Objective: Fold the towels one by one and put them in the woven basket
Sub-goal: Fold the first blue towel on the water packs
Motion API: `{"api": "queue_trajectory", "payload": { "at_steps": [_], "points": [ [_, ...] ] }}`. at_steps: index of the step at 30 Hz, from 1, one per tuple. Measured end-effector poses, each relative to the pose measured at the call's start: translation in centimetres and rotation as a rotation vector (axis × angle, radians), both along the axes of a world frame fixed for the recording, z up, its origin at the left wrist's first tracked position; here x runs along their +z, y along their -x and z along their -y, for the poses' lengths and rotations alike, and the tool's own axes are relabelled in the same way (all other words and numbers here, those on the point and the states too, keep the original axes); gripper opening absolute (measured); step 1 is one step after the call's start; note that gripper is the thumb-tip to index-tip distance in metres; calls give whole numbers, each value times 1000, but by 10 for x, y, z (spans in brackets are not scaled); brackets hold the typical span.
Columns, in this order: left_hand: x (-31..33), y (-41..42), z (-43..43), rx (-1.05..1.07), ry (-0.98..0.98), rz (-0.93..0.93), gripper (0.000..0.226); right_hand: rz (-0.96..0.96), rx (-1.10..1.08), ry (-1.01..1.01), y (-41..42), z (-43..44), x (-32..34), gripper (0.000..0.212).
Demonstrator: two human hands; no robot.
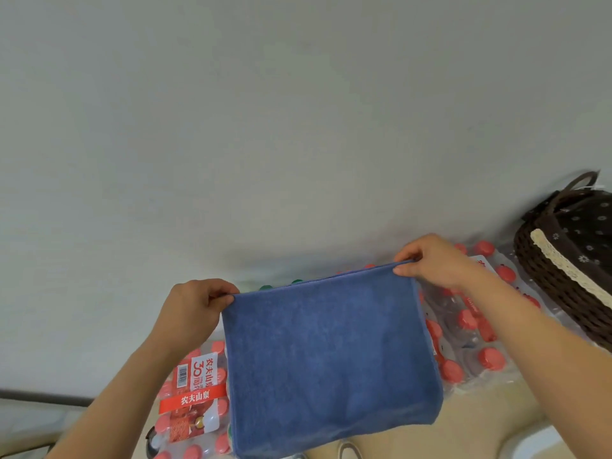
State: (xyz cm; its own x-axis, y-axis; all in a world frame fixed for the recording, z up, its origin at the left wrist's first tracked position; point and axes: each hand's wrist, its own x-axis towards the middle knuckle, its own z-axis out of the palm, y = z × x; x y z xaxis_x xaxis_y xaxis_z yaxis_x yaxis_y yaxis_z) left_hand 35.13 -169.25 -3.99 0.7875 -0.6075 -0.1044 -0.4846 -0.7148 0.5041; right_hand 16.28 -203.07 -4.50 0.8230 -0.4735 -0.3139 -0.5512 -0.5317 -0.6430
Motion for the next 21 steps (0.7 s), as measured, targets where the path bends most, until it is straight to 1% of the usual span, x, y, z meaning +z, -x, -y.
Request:
{"api": "queue_trajectory", "payload": {
  "at_steps": [2, 4, 6, 8, 10, 12, 15, 16, 18, 19, 21],
  "points": [
    [22, 5, 2, -4, 61, 36, 23, 64, -43, 20, 7, 6, 32, 17],
    [46, 10, 7, -21, 125, 92, 29, 155, -118, 34, 15, 8, 67, 12],
    [69, 15, 16, -14, 206, 165, 28, 296, -222, -76, 23, 7, 98, 8],
    [91, 21, 26, 21, 306, 226, 21, 477, -328, -165, 33, 5, 124, 10],
    [114, 29, 36, 38, 411, 289, 18, 642, -399, -98, 44, 4, 146, 16],
    [136, 40, 43, 23, 506, 369, 18, 748, -446, 54, 58, 2, 166, 19],
    [154, 59, 47, -70, 631, 554, 16, 887, -498, 178, 90, -2, 191, 22],
    [155, 66, 45, -109, 654, 600, 16, 908, -494, 197, 103, -5, 195, 23],
    [144, 81, 40, -194, 655, 619, 18, 870, -472, 222, 129, -12, 189, 20],
    [132, 89, 38, -234, 635, 593, 19, 814, -463, 227, 142, -14, 178, 17],
    [101, 109, 36, -302, 561, 476, 19, 636, -446, 248, 168, -14, 139, 15]
  ]
}}
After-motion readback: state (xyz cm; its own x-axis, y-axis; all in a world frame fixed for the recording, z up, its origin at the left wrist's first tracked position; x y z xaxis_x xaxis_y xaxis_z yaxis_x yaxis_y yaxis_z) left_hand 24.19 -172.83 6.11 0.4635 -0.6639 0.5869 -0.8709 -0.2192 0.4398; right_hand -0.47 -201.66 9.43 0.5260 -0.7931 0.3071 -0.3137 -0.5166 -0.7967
